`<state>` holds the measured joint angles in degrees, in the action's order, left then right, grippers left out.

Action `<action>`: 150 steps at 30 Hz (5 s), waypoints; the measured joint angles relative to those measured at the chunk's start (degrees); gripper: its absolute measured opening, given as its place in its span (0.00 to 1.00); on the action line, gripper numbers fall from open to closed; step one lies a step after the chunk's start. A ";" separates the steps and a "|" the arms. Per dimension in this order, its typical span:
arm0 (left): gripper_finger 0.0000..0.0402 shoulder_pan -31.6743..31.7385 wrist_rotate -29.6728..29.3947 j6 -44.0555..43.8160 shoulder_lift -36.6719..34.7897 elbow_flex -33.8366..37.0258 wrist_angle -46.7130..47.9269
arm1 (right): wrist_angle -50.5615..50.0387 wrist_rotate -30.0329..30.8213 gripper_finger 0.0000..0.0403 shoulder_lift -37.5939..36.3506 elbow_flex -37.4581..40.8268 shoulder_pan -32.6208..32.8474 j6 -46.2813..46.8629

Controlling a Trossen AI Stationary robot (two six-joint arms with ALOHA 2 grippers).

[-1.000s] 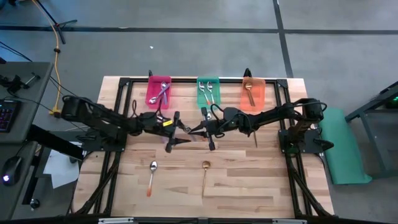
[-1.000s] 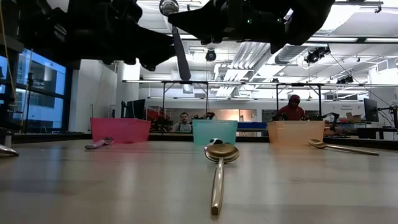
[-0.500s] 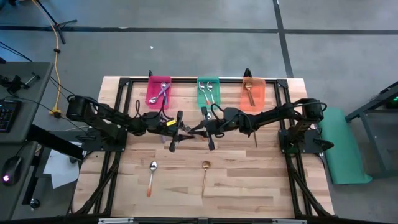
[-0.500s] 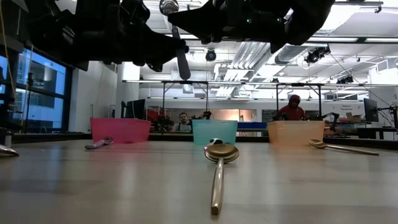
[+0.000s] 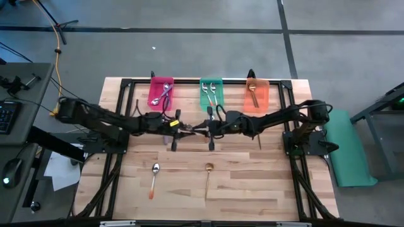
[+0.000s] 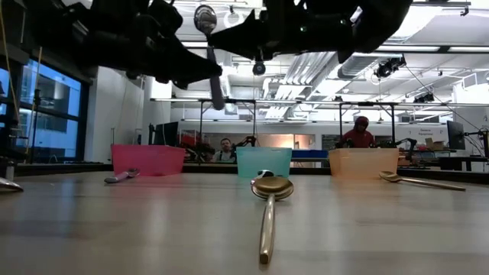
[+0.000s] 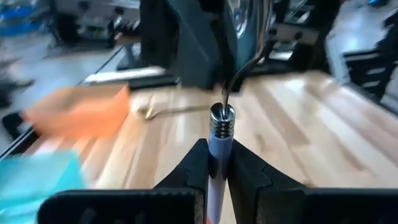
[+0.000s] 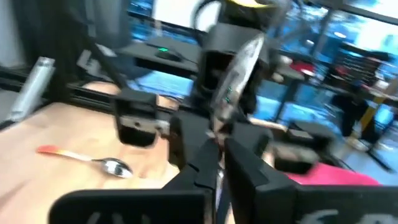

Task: Sort silverware by color (type)
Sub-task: Put the violet spoon into the red bin, then put the gold spoon into the orange bin

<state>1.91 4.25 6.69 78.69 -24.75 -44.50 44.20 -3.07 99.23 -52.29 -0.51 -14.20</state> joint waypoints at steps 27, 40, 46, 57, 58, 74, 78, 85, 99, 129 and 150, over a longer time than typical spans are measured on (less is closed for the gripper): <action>0.06 40.21 -10.80 -3.11 0.97 -30.93 84.23 | -28.55 26.97 0.00 -10.35 0.09 2.51 1.27; 0.09 47.42 -10.80 -1.58 14.75 -32.48 81.95 | -29.06 26.97 0.00 -10.35 0.09 2.56 1.27; 0.17 47.59 -10.77 -0.51 14.90 -32.48 80.47 | -29.11 26.96 0.00 -10.35 0.09 2.56 1.27; 0.13 46.15 -10.95 0.56 6.90 -31.34 80.15 | -33.11 26.91 0.00 -10.35 0.09 2.79 7.31; 0.12 45.45 -10.93 0.52 5.51 -30.81 79.39 | -34.77 26.87 0.00 -10.35 0.09 2.97 9.18; 0.05 25.88 -8.78 -6.40 -23.48 -3.56 49.62 | -46.09 20.02 0.18 -4.92 0.09 19.56 40.25; 0.05 21.16 -5.29 -7.23 -27.72 3.61 42.45 | -44.53 20.24 0.31 -1.08 0.09 22.19 46.75; 0.05 15.37 -4.46 -9.56 -30.88 12.16 34.41 | -40.14 19.82 0.44 4.52 0.09 21.84 50.44; 0.05 11.72 -4.68 -10.70 -30.98 15.67 29.52 | -35.54 13.42 0.42 7.96 0.09 18.78 51.90; 0.05 9.60 -6.14 -11.23 -30.98 15.67 29.21 | -32.91 7.52 0.01 6.05 0.09 18.27 41.07; 0.05 9.60 -6.64 -12.08 -30.98 15.67 26.60 | -97.15 28.17 0.00 -29.69 -11.16 -9.54 28.28</action>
<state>11.51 -2.39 -5.39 47.70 -9.08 -17.90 -52.95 25.10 69.54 -63.45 -10.05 14.08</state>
